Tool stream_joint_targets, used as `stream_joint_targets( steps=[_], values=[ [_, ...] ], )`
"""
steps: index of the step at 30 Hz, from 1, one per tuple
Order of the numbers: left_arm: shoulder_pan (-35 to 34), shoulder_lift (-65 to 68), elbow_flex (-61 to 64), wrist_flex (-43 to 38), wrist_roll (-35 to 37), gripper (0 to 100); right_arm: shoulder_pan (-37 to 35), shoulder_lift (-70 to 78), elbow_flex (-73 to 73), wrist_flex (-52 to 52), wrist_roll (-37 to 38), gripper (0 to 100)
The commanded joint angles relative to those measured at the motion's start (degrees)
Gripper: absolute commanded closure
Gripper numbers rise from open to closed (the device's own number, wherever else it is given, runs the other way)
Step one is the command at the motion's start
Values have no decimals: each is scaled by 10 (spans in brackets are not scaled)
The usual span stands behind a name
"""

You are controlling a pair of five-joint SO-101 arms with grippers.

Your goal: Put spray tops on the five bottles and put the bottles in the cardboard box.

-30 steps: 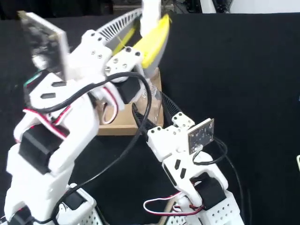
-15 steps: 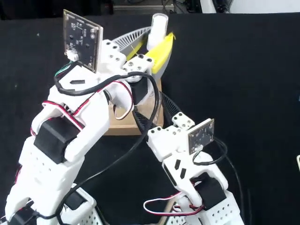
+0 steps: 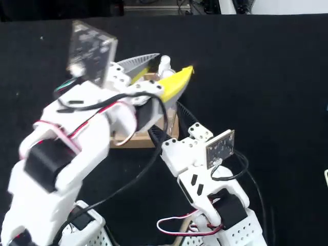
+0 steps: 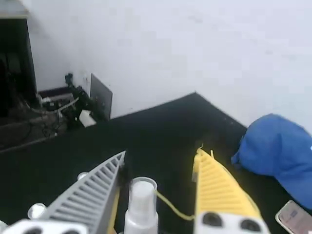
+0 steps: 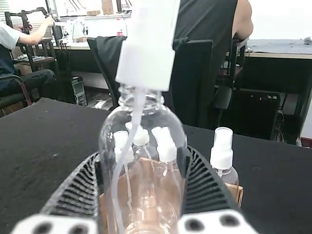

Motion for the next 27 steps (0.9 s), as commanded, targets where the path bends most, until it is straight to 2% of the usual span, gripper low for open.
stream_joint_targets(
  steps=[1,9,17,22,27],
  values=[
    [-95,-39,-35,1,-4,798,-7,-13,-7,-18,0,988],
    [-364,-44,31,3,-4,798,71,-10,-7,-18,-1,988],
    [-578,-49,224,1,-4,798,215,-7,-7,-11,0,987],
    [-651,-46,357,-5,-1,798,276,-4,-49,29,14,987],
    [-684,-50,508,-120,0,798,347,89,-115,60,62,987]
  ],
)
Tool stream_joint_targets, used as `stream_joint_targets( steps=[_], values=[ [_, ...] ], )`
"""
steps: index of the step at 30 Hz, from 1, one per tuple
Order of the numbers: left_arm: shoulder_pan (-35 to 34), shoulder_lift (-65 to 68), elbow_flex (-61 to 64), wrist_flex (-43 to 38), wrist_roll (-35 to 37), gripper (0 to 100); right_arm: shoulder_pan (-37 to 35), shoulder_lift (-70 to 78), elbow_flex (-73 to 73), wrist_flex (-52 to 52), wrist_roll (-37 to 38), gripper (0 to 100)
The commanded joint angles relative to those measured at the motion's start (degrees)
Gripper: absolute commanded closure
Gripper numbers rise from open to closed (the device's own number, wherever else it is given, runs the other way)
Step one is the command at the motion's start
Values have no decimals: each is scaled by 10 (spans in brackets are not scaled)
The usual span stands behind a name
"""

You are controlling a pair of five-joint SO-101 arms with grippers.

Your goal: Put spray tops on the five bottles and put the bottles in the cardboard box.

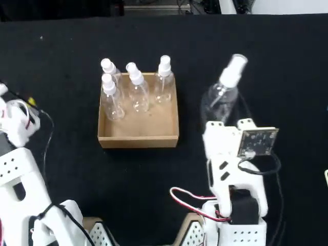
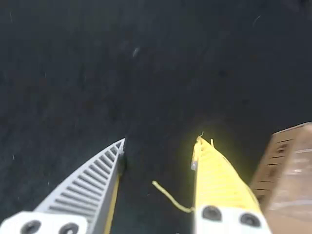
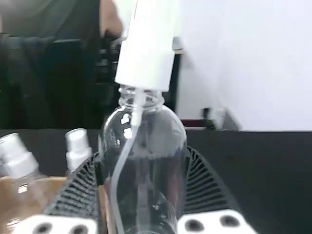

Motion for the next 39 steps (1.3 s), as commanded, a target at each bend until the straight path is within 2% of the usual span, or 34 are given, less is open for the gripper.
stream_joint_targets(
  steps=[1,4,7,13,18,31,35,39],
  values=[
    [-33,-16,118,-121,0,798,66,104,-70,2,19,987],
    [-33,-16,212,-218,1,798,116,222,-88,-47,19,987],
    [-30,-16,287,-305,1,798,165,336,-87,-147,19,987],
    [-33,-16,368,-391,2,798,232,502,-29,-389,20,987],
    [-29,-16,379,-402,2,798,261,614,35,-596,20,987],
    [-29,-15,388,-402,2,798,289,914,42,-966,20,988],
    [-29,-15,388,-402,2,798,290,997,37,-1054,20,988],
    [-29,-15,389,-401,2,798,305,1074,3,-1088,20,988]
  ],
)
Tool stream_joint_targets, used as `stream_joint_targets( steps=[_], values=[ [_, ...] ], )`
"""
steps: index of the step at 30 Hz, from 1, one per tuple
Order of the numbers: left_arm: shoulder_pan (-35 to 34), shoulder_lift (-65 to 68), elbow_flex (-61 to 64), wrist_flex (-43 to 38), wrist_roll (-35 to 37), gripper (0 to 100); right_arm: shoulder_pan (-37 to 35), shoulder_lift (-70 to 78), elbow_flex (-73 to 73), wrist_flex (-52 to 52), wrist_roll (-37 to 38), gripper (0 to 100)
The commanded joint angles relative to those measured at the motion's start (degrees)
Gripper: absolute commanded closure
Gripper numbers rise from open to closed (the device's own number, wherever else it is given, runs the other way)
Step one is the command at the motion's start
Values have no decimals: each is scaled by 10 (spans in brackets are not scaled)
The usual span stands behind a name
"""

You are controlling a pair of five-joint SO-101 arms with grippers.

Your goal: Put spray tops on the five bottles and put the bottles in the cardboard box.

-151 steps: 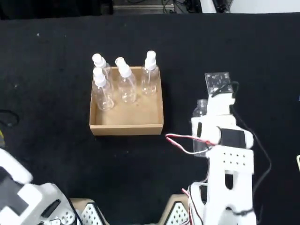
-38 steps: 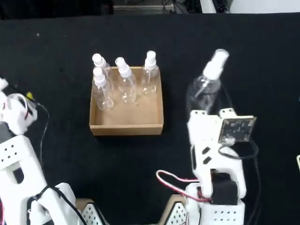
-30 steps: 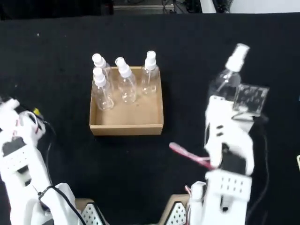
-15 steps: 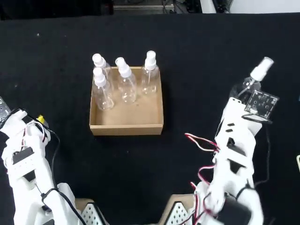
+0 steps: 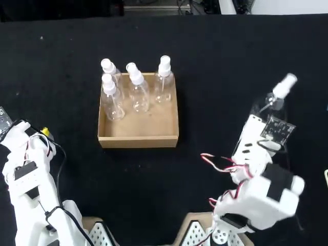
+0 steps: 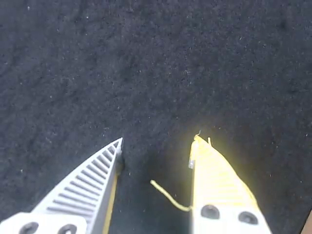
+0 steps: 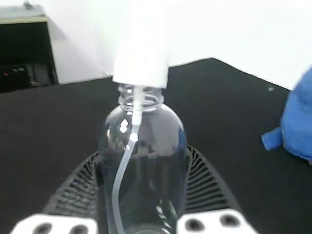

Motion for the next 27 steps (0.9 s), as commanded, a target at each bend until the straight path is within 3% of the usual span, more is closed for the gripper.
stream_joint_targets(
  steps=[1,11,18,23,27],
  values=[
    [0,-16,-5,-11,2,798,25,45,-48,-45,4,988],
    [0,-16,-5,-11,2,798,30,146,-62,-142,11,987],
    [12,-16,-5,-11,1,798,5,161,-61,-144,48,985],
    [26,-16,0,-12,-4,798,0,162,-61,-142,44,884],
    [26,-16,0,-12,-4,798,0,159,-61,-143,44,861]
  ],
)
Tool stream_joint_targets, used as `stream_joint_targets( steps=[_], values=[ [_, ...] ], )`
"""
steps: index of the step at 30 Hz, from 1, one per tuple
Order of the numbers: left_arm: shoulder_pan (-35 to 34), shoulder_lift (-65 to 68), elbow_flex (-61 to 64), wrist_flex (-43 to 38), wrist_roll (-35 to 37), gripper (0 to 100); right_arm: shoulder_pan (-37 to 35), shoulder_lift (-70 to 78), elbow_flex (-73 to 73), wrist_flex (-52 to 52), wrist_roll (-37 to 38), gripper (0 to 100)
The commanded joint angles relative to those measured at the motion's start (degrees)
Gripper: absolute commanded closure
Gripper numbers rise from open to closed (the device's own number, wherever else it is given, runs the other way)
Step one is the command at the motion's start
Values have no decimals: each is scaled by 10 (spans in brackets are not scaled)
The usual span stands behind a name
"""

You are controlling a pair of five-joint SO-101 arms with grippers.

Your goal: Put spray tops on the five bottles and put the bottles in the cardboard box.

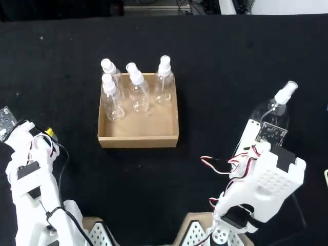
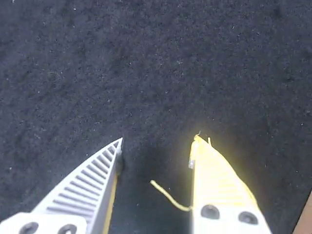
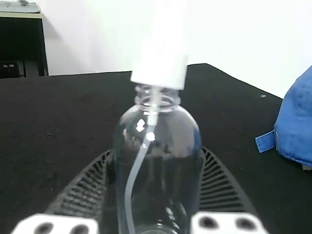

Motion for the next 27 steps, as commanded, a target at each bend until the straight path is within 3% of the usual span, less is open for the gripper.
stream_joint_targets(
  steps=[1,5,10,19,27],
  values=[
    [8,-16,-8,-12,-4,798,-8,-2,-16,-9,3,861],
    [8,-16,-8,-12,-4,798,-10,-2,-16,-9,3,853],
    [8,-16,-8,-12,-4,798,-31,-3,-2,-11,7,737],
    [8,-16,-8,-12,-4,798,-37,-3,23,-91,6,734],
    [6,-16,-8,-12,-4,798,-34,-19,7,-76,6,734]
  ],
)
